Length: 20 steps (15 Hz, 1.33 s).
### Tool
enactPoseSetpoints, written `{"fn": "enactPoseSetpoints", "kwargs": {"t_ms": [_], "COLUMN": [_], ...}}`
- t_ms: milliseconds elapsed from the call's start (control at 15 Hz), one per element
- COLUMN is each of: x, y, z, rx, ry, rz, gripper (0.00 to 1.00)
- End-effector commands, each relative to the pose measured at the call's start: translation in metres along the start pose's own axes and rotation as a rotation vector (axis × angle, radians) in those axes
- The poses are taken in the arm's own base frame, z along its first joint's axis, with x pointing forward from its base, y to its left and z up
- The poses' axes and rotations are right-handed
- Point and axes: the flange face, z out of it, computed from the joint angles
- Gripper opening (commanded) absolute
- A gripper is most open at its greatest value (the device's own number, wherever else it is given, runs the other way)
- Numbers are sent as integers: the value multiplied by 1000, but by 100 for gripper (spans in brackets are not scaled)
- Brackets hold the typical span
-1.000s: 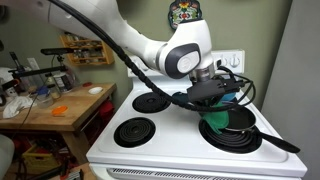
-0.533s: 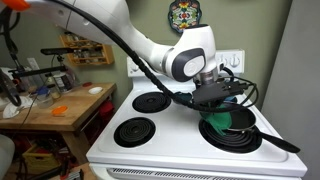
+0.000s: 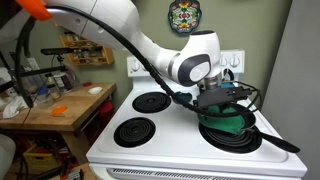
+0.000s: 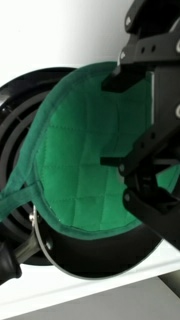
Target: Use the kitchen mitt to move the pan from the back right plate to the back left one
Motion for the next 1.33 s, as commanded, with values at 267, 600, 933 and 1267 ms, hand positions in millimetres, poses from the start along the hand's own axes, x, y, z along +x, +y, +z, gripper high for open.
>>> {"fn": "enactPoseSetpoints", "kwargs": {"t_ms": [267,600,933,1267], "x": [-1,-2,-2,8], "y": [2,4,8,-6], "z": [30,45,45,39], "rx": [52,80,98,142], "ry": [10,6,7,12], "rz": [-26,-53,-63,-8], "gripper": [100,62,24,5]}}
